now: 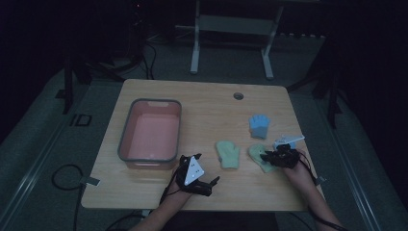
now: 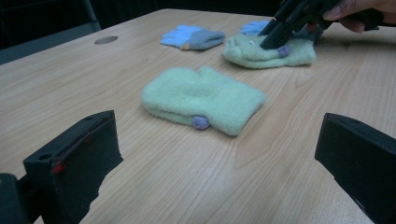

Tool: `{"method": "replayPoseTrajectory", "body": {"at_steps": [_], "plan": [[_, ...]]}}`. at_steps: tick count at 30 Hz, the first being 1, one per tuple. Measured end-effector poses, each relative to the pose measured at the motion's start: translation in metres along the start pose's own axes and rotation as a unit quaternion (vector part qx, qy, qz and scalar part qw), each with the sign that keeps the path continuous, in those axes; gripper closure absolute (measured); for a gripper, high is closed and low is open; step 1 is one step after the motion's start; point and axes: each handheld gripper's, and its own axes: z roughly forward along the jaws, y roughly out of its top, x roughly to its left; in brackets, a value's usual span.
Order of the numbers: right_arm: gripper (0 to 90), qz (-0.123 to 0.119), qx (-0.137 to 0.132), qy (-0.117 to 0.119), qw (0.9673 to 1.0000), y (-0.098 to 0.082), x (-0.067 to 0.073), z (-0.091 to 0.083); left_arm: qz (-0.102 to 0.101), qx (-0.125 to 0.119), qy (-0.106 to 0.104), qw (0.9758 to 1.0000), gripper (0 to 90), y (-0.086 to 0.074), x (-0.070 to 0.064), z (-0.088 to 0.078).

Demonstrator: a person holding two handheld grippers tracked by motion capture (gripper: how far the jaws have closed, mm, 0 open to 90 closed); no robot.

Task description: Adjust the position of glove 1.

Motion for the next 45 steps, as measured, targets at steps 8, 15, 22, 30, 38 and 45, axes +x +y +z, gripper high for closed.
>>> {"method": "replayPoseTrajectory", "body": {"at_steps": [8, 15, 22, 30, 38, 45], "plan": [[81.2, 0.061, -0.043, -0.034, 0.9966, 0.011, 0.022, -0.026, 0.005, 0.002, 0.001, 1.0, 0.2, 0.0, -0.001, 0.001], [81.1, 0.123, -0.127, -0.065, 0.9821, 0.032, 0.042, -0.053, 0.006, 0.006, 0.001, 1.0, 0.2, 0.001, -0.001, 0.002], [81.1, 0.166, -0.115, -0.123, 0.9717, 0.03, 0.055, -0.038, 0.007, 0.005, 0.003, 1.0, 0.2, 0.001, -0.002, 0.002], [80.9, 0.235, -0.106, -0.157, 0.9532, 0.007, 0.051, -0.029, 0.004, 0.009, 0.001, 0.9999, 0.2, 0.001, -0.001, 0.003], [80.6, 0.253, -0.09, -0.164, 0.9493, -0.004, 0.054, -0.002, 0.006, 0.009, 0.002, 0.9999, 0.2, 0.001, -0.002, 0.003], [76.4, 0.237, -0.085, -0.187, 0.9495, -0.009, 0.054, 0.009, 0.008, 0.009, 0.001, 0.9999, 0.2, 0.001, -0.002, 0.003]]}}
